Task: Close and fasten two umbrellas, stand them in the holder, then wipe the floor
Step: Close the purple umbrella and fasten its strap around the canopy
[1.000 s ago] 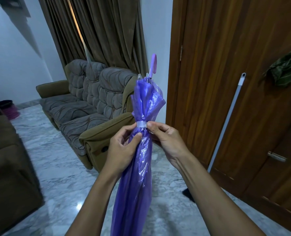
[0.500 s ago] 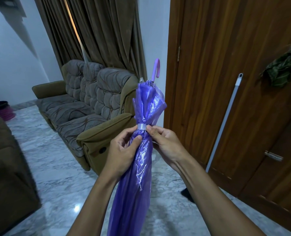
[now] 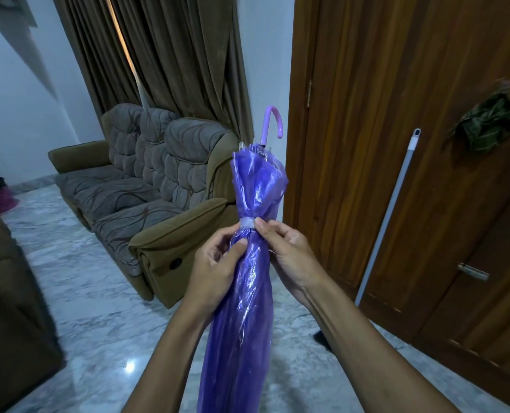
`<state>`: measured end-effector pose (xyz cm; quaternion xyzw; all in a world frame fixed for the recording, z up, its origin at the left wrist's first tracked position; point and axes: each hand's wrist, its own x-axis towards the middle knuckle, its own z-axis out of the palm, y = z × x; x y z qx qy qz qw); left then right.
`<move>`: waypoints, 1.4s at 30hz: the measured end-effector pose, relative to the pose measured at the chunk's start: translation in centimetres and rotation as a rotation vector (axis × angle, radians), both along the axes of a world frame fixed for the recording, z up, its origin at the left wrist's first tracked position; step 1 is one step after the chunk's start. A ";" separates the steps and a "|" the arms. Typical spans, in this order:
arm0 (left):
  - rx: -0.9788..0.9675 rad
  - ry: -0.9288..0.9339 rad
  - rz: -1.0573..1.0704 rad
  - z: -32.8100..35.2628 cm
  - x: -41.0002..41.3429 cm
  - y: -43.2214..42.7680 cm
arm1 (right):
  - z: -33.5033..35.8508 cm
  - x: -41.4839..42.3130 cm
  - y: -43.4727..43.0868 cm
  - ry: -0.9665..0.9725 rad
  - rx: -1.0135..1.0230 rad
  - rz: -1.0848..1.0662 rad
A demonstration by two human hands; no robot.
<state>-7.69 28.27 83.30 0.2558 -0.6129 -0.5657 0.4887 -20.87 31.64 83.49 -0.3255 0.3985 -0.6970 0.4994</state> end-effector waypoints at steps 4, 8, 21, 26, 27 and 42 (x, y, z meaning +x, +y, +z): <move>0.011 -0.097 -0.064 0.4 0.1 0.0 | 0.6 -0.5 0.5 0.022 0.018 0.007; -0.040 -0.100 0.004 0.5 -0.2 -0.1 | 0.7 -0.7 0.8 0.012 0.015 0.052; -0.064 -0.116 -0.001 0.7 -0.6 0.2 | 0.4 -0.8 1.2 0.085 0.013 -0.059; -0.121 -0.158 -0.003 0.6 -0.9 0.5 | 0.0 -0.4 1.4 0.050 0.016 -0.183; -0.128 -0.158 -0.011 0.6 -1.1 0.7 | -0.1 -0.3 1.5 0.055 0.020 -0.205; 0.007 -0.119 -0.368 0.2 -8.2 4.1 | -0.9 -6.3 10.8 0.221 0.162 -0.479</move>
